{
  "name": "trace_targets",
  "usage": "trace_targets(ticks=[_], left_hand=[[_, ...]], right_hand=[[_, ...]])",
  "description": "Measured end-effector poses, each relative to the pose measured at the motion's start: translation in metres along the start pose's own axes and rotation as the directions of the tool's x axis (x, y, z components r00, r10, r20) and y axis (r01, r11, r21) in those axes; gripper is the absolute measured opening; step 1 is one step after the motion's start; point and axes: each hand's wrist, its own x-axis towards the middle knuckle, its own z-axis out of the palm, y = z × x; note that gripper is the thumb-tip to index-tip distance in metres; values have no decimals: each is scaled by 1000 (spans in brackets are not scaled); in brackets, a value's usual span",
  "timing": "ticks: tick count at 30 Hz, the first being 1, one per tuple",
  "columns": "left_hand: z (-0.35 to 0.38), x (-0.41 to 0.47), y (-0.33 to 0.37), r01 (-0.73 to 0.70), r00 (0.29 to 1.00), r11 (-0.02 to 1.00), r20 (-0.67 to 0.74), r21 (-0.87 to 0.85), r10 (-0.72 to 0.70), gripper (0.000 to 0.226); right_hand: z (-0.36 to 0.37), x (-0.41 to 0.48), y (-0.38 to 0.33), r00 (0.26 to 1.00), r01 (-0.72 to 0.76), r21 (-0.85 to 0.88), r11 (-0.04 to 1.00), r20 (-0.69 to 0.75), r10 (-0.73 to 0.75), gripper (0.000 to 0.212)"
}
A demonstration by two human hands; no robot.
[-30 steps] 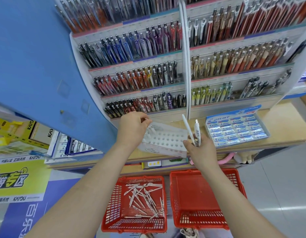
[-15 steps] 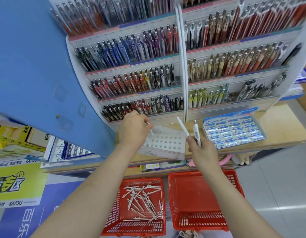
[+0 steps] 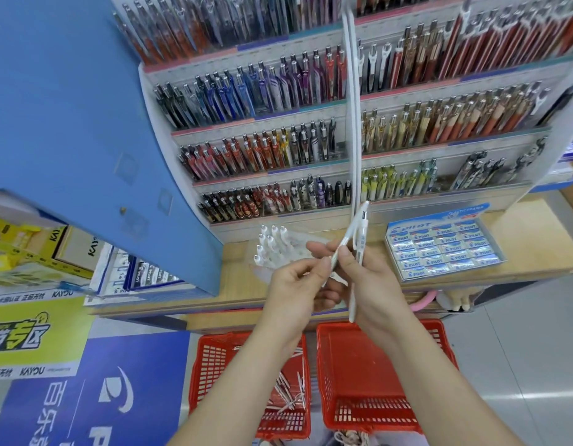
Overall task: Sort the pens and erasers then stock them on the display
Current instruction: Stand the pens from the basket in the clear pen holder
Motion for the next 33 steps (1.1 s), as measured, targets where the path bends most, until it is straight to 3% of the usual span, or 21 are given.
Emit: trace_targets(ticks=[2, 4, 8, 11, 14, 18, 22, 25, 27, 33], left_hand=[[-5, -2, -1, -48, 996, 999, -78, -18, 46, 10], [-14, -2, 0, -116, 981, 989, -149, 88, 128, 12], [-31, -7, 7, -164, 974, 971, -130, 175, 188, 10], [-36, -7, 15, -187, 972, 982, -145, -2, 185, 15], [-41, -2, 22, -157, 974, 977, -186, -143, 129, 12], [-50, 2, 20, -91, 975, 987, -190, 133, 116, 14], [-56, 8, 31, -156, 926, 946, -290, 283, 240, 4], [-65, 24, 43, -222, 855, 844, -319, 489, 410, 7], [-64, 34, 47, -251, 824, 724, -251, 642, 508, 8], [-52, 54, 43, -277, 793, 376, -11, 884, 609, 12]], right_hand=[[0, -1, -2, 1000, 6, -3, 1000, -27, -6, 21], [-3, 0, -7, 992, 28, -10, 1000, -119, -29, 25], [-15, 4, -16, 976, 29, -99, 995, -212, -49, 25], [-18, 5, -14, 984, 11, -228, 974, -173, -51, 14], [-18, 3, -13, 987, 29, -244, 969, -145, -66, 7], [-17, 1, -11, 991, 34, -249, 968, -118, -65, 15], [-21, 5, -10, 985, -13, -282, 959, -171, -37, 3], [-30, 12, -8, 965, -55, -322, 945, -259, -32, 2], [-35, 15, -6, 954, -67, -279, 958, -298, -21, 15], [-43, 7, 1, 976, 6, -288, 958, -206, -68, 18]])
